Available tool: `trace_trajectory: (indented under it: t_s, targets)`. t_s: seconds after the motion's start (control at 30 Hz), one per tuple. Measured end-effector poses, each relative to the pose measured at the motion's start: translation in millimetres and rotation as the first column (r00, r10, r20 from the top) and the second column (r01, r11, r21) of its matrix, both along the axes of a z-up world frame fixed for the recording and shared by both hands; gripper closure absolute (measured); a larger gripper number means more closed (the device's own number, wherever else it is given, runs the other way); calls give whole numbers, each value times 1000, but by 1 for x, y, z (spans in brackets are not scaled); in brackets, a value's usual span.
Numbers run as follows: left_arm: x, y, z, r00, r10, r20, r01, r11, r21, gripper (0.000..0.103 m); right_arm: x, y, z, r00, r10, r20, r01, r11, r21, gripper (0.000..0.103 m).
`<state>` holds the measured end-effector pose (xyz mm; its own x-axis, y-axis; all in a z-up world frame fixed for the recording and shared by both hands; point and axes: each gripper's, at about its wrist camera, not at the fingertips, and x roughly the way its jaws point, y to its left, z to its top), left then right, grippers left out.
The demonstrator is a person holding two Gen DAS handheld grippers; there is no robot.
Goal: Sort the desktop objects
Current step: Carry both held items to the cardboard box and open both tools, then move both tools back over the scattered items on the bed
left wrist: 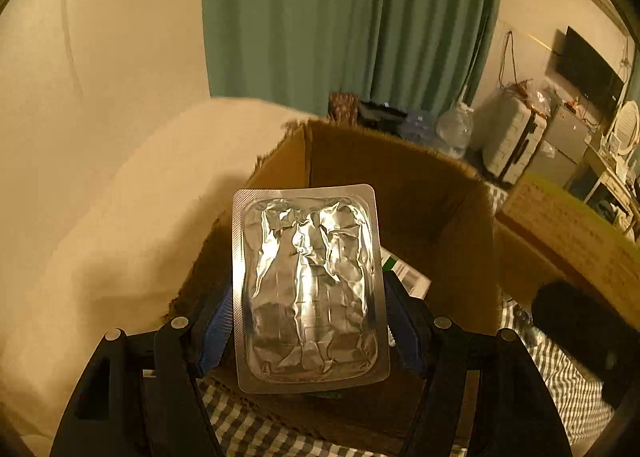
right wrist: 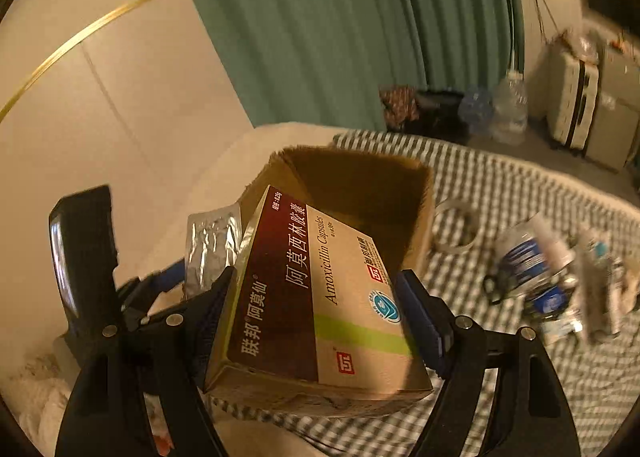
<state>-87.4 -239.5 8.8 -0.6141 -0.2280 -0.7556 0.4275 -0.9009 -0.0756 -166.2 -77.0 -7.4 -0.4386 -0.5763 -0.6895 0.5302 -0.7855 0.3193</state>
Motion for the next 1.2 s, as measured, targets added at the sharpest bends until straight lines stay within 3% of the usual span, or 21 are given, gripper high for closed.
trace_trajectory:
  t_s: [0.07,0.13,0.2,0.37,0.53,0.67,0.8,1.0,1.1,1.2]
  targets:
    - [-7,-5,-12,999,-5,43,5,1000,9,31,-10,-4,-2,1000,-5,12,5,999,-33,22]
    - [-10,-7,-20,998,-6,70,4,1000,21,27,-19,-3,-1,999,-25,20,26,998,-49,8]
    - [-11,-8,-28,994,-4,109,1,1000,24,15,-28,8,3,998,-58,21,60,996,-71,8]
    - [-10,14,-28,988,-67,138,63,997,33,12,-23,40,19,994,-110,-30,108,993,-40,8]
    - [1,61,-6,983,-156,94,155,988,15,8,-8,103,35,967,-208,-149,216,975,42,8]
    - [0,114,23,973,-229,41,227,973,33,6,12,171,55,933,-291,-210,299,954,7,5]
    - [-11,169,39,951,-308,-8,307,949,68,0,33,230,68,879,-361,-312,384,923,13,0]
    - [-31,241,24,932,-361,-18,361,926,110,0,45,294,42,859,-395,-326,419,908,2,0]
    - [-50,266,5,942,-336,0,334,939,85,0,40,312,14,815,-445,-371,499,865,58,0]
    - [-77,283,-18,949,-312,49,309,949,62,0,22,327,-17,834,-436,-339,483,873,64,0]
